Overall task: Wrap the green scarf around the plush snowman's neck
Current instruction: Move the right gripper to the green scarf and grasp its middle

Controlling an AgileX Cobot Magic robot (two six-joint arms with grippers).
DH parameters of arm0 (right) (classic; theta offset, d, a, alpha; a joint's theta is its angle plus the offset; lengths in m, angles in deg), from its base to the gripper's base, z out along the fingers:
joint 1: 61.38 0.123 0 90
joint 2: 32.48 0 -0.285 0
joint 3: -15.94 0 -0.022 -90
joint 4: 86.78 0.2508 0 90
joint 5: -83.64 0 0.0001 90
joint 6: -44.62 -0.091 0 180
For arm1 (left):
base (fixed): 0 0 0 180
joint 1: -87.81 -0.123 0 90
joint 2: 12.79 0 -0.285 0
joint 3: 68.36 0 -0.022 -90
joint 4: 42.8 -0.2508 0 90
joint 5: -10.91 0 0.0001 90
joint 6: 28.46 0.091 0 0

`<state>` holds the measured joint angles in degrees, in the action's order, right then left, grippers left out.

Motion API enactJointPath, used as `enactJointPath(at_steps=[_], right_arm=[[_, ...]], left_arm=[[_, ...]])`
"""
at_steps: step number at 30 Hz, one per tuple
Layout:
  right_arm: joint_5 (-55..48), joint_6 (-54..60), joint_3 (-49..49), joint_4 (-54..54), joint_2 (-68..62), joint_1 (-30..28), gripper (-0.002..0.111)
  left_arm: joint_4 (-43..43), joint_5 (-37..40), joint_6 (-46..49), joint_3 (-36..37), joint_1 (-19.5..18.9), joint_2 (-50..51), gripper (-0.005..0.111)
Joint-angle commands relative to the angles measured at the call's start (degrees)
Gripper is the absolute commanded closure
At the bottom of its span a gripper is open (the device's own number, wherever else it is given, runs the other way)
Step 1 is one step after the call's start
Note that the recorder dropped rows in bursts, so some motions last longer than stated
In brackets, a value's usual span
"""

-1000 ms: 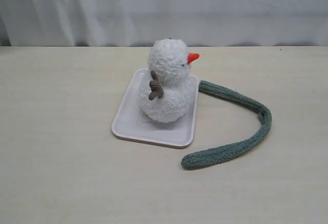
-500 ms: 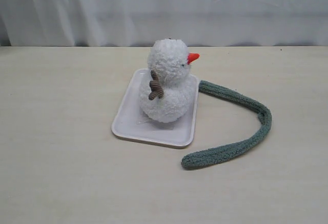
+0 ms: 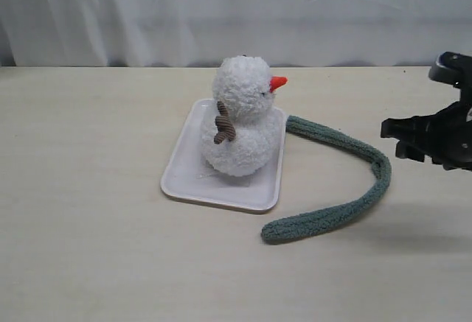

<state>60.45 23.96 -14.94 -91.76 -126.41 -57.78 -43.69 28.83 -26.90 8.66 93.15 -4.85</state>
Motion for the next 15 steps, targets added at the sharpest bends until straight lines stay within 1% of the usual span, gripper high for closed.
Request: enactJointPath(at_steps=[1, 5, 11, 15], right_arm=[[1.2, 0.49, 3.42, 0.25, -9.15, -0.29, 0.057], [2.27, 0.49, 6.66, 0.71, -15.25, -0.29, 0.057], [2.74, 0.49, 10.31, 0.81, -20.0, -0.29, 0.057], [5.22, 0.49, 10.73, 0.81, -22.88, -0.41, 0.057]], left_arm=[[0.15, -0.44, -0.13, 0.19, 0.37, -0.15, 0.107], [0.15, -0.44, -0.13, 0.19, 0.37, -0.15, 0.107], [0.15, -0.44, -0.13, 0.19, 0.37, -0.15, 0.107], [0.15, -0.44, -0.13, 0.19, 0.37, -0.15, 0.107]])
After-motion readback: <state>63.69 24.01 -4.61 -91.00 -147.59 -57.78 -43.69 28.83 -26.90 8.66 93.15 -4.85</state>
